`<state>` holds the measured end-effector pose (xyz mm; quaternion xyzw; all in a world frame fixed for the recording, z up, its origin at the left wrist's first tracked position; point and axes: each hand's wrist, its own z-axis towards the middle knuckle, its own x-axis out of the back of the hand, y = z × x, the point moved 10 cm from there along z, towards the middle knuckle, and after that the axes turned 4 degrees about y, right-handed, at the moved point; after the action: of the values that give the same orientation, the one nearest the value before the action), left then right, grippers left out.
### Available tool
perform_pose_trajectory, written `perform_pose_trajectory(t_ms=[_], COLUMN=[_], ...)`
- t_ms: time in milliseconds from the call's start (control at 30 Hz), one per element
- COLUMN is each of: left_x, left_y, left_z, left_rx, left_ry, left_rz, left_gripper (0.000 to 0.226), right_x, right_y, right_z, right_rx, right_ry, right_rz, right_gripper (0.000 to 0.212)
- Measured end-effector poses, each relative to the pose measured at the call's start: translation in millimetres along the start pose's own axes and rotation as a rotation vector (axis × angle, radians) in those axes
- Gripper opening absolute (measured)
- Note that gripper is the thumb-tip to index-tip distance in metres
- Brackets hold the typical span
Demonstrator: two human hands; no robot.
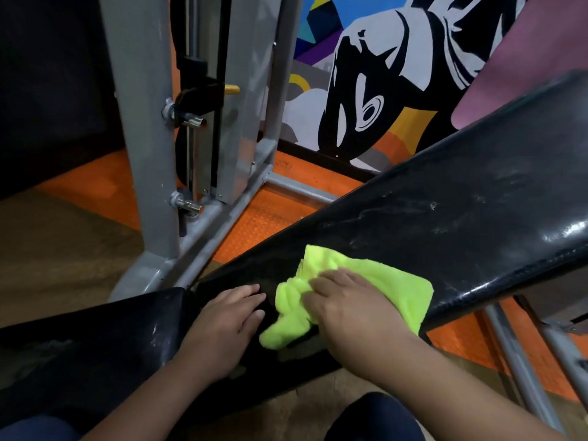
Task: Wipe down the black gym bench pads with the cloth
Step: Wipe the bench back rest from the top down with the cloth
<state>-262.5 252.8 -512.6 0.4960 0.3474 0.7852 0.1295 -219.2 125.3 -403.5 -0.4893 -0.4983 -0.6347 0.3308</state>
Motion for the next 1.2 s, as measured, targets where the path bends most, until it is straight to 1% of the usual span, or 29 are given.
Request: perform_pose_trajectory(t_ms=[67,133,233,300,400,500,567,667,733,800,900,1033,1100,1200], left_x=[-2,-3,-5,-7,-9,-10,-9,-12,-13,-12,-14,-17,-16,-15], left_y=[-2,-1,-4,-5,-5,-6,-8,-12,-13,-13,-12,-11,-10,-4], left_z=[3,3,1,1,-2,-4,-2,-1,-2,-2,1,-1,-4,-4], left_rx=[0.014,0.015,0.047,0.053,0.061,0.046,0.046,0.062,0.061,0.057,0.052,0.029,0.043,0.031], left_ry=[-0.046,-0.084,-0.119,-0.124,-0.136,-0.117,-0.109,-0.129,-0.141,-0.137,-0.151,-0.187,-0.184,-0.189], left_rz=[0.006,-0.003,-0.039,-0.051,-0.086,-0.083,-0.082,-0.084,-0.082,-0.068,-0.066,-0.034,-0.022,-0.032], left_gripper=[0.04,0.039,0.041,0.041,0.04,0.042,0.043,0.043,0.045,0.046,0.044,0.049,0.051,0.052], right_x=[-7,-16,-8,-5,-13,-13,-9,-14,-18,-15,-12,-21,-15,-10], right_y=[-8,-11,0,-4,-15,-2,-1,-9,-7,3,2,-12,-6,-8], right_z=[5,-3,1,15,15,10,21,22,10,14,34,16,20,39], right_rx=[0.016,0.055,0.01,0.016,0.064,0.028,0.02,0.063,0.091,0.059,0.03,0.087,0.046,0.002], right_ry=[-0.024,-0.044,-0.032,-0.012,-0.035,-0.048,-0.018,-0.036,-0.075,-0.079,-0.032,-0.104,-0.069,-0.018], right_rz=[0.01,0.015,0.025,0.017,0.02,0.052,0.03,0.015,0.045,0.047,-0.005,0.017,0.028,0.001], right_gripper=[0.028,0.032,0.03,0.028,0.025,0.029,0.029,0.026,0.031,0.034,0.03,0.034,0.033,0.025])
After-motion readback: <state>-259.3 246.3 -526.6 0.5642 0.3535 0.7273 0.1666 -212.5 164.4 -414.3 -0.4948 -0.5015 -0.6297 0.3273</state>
